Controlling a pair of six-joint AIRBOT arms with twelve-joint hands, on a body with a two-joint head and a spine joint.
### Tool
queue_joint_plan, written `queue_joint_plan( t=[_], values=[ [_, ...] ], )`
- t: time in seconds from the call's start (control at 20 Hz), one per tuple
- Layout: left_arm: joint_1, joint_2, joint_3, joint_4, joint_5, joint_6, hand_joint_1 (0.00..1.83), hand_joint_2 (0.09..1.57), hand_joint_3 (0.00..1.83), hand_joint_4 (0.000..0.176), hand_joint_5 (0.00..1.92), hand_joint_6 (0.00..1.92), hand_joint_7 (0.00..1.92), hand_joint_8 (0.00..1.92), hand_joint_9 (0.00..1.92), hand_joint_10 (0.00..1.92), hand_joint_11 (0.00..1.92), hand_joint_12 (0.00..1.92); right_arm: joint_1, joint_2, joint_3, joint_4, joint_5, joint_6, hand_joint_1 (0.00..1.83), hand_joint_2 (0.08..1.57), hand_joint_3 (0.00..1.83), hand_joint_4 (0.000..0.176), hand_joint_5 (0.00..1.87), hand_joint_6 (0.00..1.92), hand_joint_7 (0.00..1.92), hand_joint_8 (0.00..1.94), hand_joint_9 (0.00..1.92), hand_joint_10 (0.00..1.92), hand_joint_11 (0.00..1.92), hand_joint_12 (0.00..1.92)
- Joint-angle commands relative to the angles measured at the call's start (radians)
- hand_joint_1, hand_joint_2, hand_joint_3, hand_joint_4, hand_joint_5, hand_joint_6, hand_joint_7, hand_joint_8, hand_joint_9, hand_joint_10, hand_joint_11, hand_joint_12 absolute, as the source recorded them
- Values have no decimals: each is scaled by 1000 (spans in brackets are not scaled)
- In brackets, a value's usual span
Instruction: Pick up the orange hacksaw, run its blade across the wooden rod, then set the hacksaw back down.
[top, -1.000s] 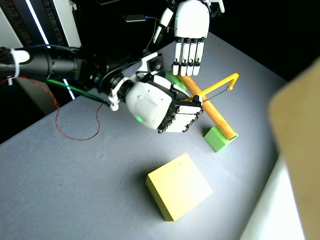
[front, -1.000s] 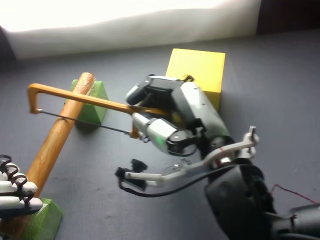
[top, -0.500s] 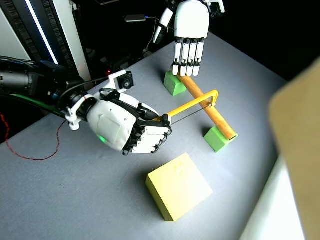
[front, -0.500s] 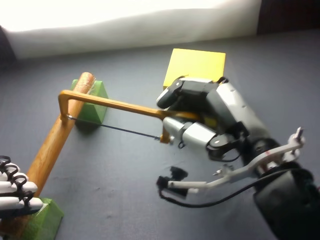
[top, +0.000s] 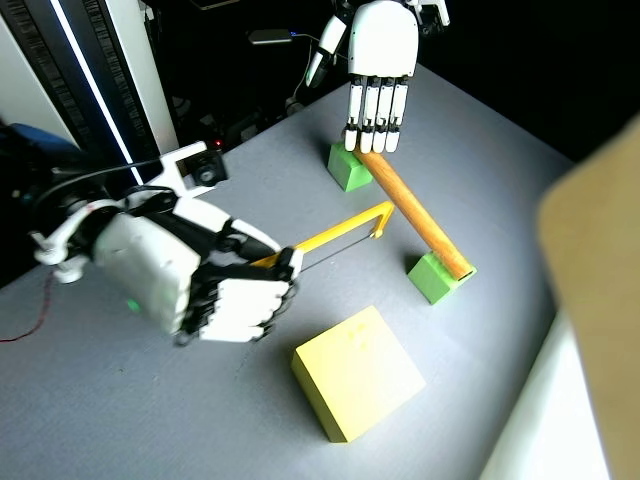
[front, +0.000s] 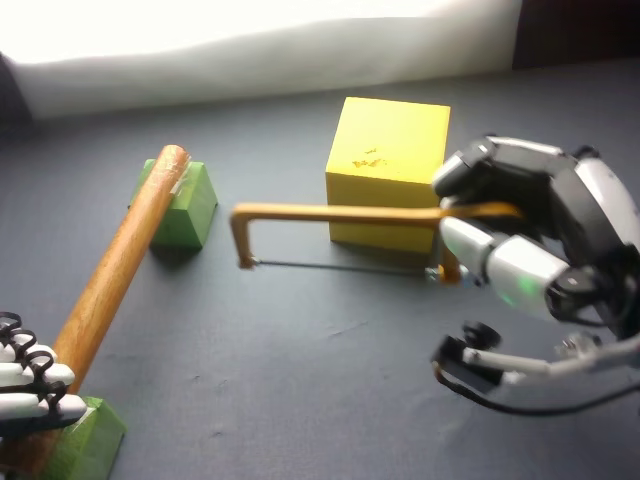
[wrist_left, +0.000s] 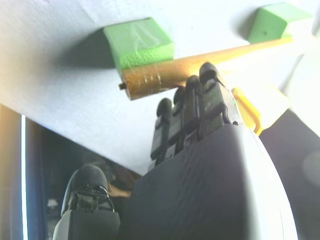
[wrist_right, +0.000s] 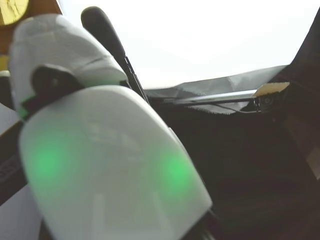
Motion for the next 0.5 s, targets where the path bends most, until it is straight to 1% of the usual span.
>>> queue_joint_plan(
  t=[0.0,0.05,0.15,0.25,0.35,0.45],
  values=[
    [-7,-2,3,-16,-10,-1,0,1161,0,0,106,2,90,2,49,3,0,195,-10,4,-6,-79,119,39,1357,1185,0,0,759,1142,850,1225,823,1428,667,1523],
    [-7,-3,3,-16,-10,-1,0,1167,1,0,131,5,121,5,76,6,0,236,-35,-1,-5,-76,132,52,1355,1193,1,0,730,1174,841,1240,814,1446,668,1544],
    [-7,-3,3,-16,-10,-1,0,1172,3,0,116,0,110,0,72,4,0,238,-67,-22,7,-75,156,76,1355,1194,0,0,738,1165,838,1245,807,1458,663,1550],
    [-7,-6,6,-16,-10,-1,0,1171,1,0,110,0,116,2,84,5,0,257,-95,-65,38,-76,182,96,1354,1194,0,0,740,1169,832,1245,810,1457,654,1550],
    [-7,-7,7,-16,-10,-1,0,1175,3,0,110,1,120,3,92,7,0,260,-117,-97,55,-77,202,103,1355,1191,0,0,769,1135,831,1255,800,1461,640,1560],
    [-7,-9,7,-16,-9,-1,0,1176,2,0,114,2,125,4,96,7,0,261,-151,-132,69,-77,235,116,1354,1194,0,0,761,1149,825,1265,791,1473,624,1581]
  ],
)
